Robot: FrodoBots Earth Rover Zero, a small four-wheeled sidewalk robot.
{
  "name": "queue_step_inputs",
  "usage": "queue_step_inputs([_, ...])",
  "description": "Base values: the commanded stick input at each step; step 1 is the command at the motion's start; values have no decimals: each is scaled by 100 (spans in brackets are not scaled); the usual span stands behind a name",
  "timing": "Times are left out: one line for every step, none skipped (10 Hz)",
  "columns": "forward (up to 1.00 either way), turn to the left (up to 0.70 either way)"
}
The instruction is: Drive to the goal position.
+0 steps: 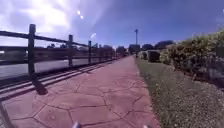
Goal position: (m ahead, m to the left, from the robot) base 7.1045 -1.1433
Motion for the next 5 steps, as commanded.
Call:
queue_step_inputs([70, 0])
queue_step_inputs([70, 0])
queue_step_inputs([70, -4])
queue_step_inputs([70, -35])
queue_step_inputs([70, -35])
